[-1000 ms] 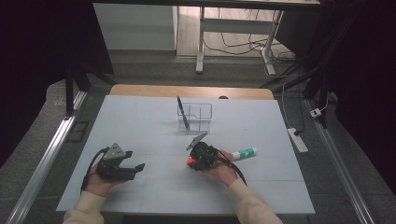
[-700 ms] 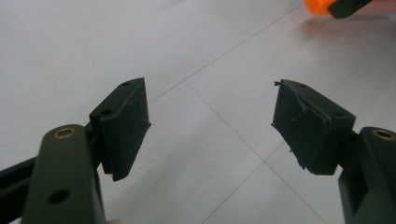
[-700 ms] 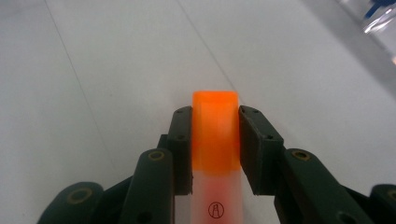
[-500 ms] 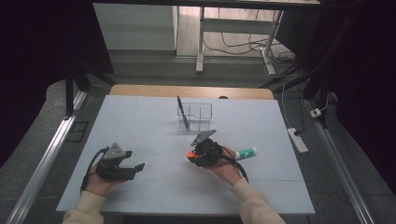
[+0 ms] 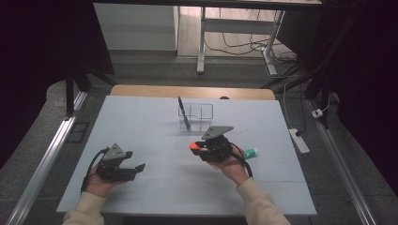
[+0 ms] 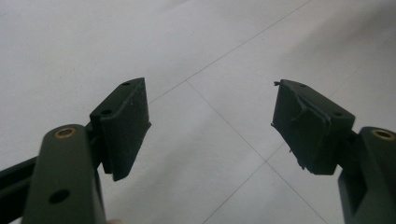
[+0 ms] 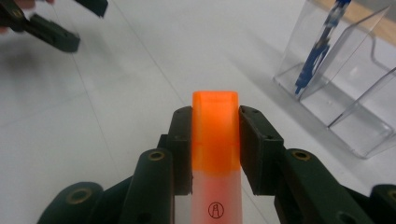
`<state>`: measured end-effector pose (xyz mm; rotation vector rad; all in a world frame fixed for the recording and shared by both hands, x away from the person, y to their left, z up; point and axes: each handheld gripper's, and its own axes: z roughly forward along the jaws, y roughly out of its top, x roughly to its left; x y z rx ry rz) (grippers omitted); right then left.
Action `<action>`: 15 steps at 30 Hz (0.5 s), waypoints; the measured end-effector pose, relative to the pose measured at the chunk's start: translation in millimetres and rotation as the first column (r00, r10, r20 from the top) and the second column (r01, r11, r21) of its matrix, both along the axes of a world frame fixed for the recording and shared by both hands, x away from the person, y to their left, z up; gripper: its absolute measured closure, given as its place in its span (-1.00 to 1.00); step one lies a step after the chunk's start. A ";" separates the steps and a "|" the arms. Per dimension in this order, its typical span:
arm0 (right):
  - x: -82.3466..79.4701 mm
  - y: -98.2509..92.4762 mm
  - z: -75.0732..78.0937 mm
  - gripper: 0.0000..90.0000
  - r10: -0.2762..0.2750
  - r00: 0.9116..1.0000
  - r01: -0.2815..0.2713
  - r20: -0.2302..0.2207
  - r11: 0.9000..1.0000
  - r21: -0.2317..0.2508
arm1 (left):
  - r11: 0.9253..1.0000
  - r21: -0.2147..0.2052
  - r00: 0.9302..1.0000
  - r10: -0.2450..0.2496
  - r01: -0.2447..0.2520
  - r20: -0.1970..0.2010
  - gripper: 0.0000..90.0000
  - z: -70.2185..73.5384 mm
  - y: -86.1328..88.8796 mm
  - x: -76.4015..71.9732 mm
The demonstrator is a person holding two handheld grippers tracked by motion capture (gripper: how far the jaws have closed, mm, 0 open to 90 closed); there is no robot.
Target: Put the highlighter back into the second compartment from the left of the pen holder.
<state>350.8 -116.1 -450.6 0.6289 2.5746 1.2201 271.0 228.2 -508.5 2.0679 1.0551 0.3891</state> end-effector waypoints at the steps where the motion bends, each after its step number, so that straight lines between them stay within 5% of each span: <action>1: -0.2 -1.3 2.0 0.49 -0.001 1.000 0.001 0.006 1.000 0.015 | 1.000 0.000 1.000 0.000 0.000 0.000 -0.40 0.0 0.0 0.0; 7: -3.1 -8.4 14.2 0.49 -0.015 0.999 0.010 0.048 0.995 0.096 | 1.000 0.002 1.000 0.001 -0.001 0.000 -0.40 0.0 -0.2 -0.2; 15: -6.6 -16.2 31.5 0.49 -0.045 0.994 0.023 0.102 0.977 0.212 | 1.000 0.005 1.000 0.006 -0.006 -0.004 -0.40 -0.7 -1.0 -0.4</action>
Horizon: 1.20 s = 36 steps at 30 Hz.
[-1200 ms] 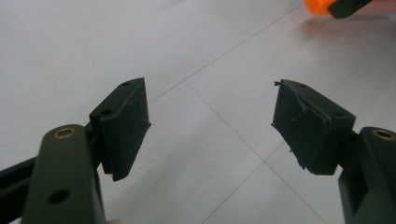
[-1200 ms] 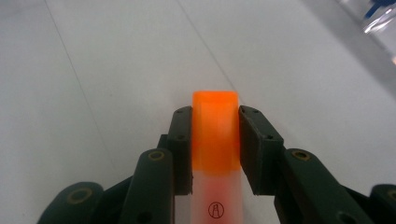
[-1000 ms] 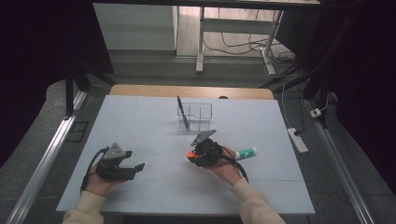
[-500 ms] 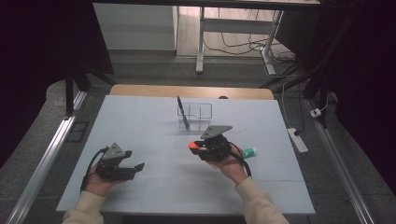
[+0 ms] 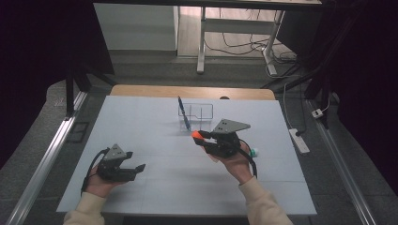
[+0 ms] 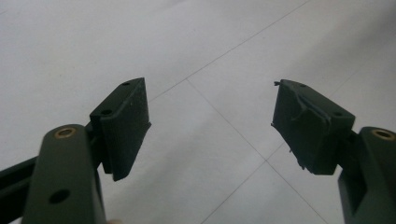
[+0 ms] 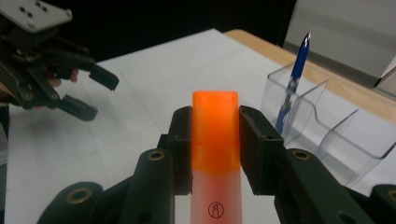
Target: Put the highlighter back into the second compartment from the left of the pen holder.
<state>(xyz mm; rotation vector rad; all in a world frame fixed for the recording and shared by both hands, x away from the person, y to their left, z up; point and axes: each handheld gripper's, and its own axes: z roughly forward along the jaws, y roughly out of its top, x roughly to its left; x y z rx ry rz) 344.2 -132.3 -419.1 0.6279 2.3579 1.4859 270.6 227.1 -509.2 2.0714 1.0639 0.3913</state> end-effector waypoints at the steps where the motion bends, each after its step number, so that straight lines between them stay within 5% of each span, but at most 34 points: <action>1: 0.0 -0.8 1.9 0.49 -0.005 1.000 0.004 0.009 1.000 0.010 | 1.000 0.000 1.000 0.001 -0.001 0.000 -0.40 -0.1 0.4 0.1; 11: 18.1 -3.2 17.1 0.49 -0.057 0.998 0.057 0.000 0.991 0.119 | 1.000 -0.006 1.000 -0.002 0.002 -0.003 -0.40 -1.4 1.2 2.0; 25: 42.5 5.7 37.4 0.49 -0.127 0.990 0.118 0.060 0.983 0.138 | 1.000 -0.020 1.000 -0.013 0.013 0.001 -0.40 -0.7 3.0 3.3; 36: 63.3 9.0 42.1 0.49 -0.176 0.982 0.164 0.064 0.974 0.157 | 1.000 -0.024 1.000 -0.015 0.015 -0.003 -0.40 -1.1 2.2 3.7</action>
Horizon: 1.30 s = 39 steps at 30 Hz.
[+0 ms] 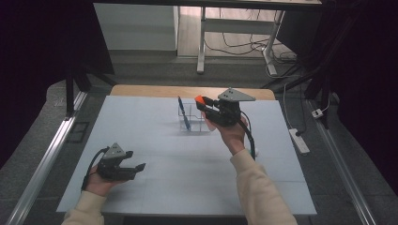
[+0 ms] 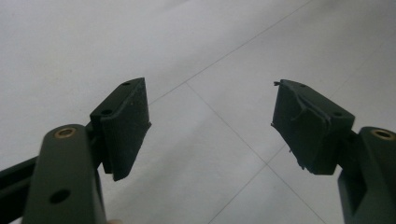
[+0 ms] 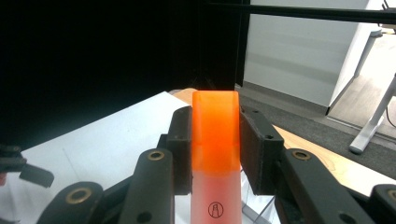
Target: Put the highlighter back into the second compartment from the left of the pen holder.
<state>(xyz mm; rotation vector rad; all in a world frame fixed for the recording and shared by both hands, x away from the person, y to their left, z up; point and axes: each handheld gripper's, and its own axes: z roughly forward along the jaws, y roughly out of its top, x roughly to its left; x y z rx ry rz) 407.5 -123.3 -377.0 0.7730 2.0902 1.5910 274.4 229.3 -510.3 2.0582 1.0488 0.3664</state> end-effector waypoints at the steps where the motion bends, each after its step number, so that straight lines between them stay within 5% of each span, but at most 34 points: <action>1: 1.5 0.5 -0.1 0.49 -0.006 1.000 0.006 0.001 1.000 0.001 | 1.000 0.002 1.000 0.000 0.000 0.000 -0.40 0.0 -0.1 0.0; 15: 24.2 7.5 -4.3 0.49 -0.046 0.999 0.046 0.013 0.999 0.013 | 1.000 -0.005 1.000 -0.001 0.001 0.002 -0.40 0.1 1.7 0.5; 27: 37.1 -9.7 -0.3 0.49 -0.074 0.997 0.074 0.008 0.996 0.045 | 1.000 0.001 1.000 -0.004 0.004 -0.002 -0.40 -0.8 1.2 1.8; 39: 65.5 12.7 -16.3 0.49 -0.088 0.996 0.090 -0.024 0.994 0.060 | 1.000 -0.006 1.000 0.001 -0.001 -0.005 -0.40 -1.8 3.4 2.7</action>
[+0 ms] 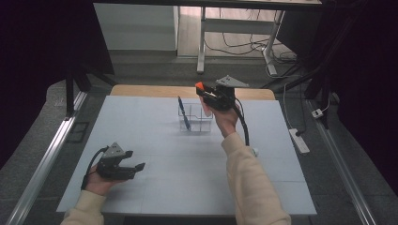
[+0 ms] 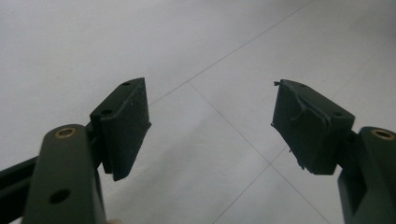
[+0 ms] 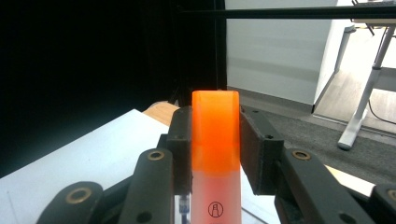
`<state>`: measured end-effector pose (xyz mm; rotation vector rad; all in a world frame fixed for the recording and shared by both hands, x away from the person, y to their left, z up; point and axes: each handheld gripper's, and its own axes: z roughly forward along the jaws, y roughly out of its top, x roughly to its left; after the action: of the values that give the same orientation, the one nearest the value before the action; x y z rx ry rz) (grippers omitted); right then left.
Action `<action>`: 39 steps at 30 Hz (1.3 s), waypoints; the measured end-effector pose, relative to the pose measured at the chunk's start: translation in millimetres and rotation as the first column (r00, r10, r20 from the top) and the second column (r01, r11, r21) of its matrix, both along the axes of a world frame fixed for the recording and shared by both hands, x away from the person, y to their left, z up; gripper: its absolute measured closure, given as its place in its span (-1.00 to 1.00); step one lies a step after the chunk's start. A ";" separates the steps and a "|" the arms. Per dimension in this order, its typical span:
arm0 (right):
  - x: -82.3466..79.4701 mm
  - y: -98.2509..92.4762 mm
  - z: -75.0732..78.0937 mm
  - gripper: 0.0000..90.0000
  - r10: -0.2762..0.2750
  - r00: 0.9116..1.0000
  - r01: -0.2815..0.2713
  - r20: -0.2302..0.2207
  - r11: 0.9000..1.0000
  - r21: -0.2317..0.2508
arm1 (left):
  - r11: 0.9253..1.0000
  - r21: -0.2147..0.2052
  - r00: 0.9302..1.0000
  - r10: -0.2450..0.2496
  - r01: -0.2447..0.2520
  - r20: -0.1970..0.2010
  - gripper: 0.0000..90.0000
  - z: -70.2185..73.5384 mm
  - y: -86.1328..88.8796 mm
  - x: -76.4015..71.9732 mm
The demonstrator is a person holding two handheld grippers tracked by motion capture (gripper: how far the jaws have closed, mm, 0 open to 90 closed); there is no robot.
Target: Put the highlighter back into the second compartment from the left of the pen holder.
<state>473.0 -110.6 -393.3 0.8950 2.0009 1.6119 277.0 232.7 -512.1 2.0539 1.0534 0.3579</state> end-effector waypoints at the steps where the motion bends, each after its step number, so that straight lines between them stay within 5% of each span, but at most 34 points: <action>1: 2.4 2.0 -2.1 0.49 0.002 1.000 -0.002 -0.003 1.000 0.001 | 1.000 -0.002 1.000 0.001 -0.001 -0.001 -0.40 -0.3 0.3 0.2; 35: 35.6 30.5 -27.8 0.48 0.002 0.999 -0.001 -0.041 1.000 0.013 | 1.000 -0.001 1.000 0.012 -0.012 -0.008 -0.40 -2.4 5.4 2.6; 39: 34.7 32.0 -30.0 0.37 -0.008 0.999 0.008 -0.045 1.000 0.002 | 1.000 0.000 1.000 0.012 -0.012 -0.010 -0.40 -2.7 4.7 2.4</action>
<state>507.7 -78.5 -423.4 0.9466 2.0240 1.6030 279.5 237.4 -514.8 2.0519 1.0721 0.3545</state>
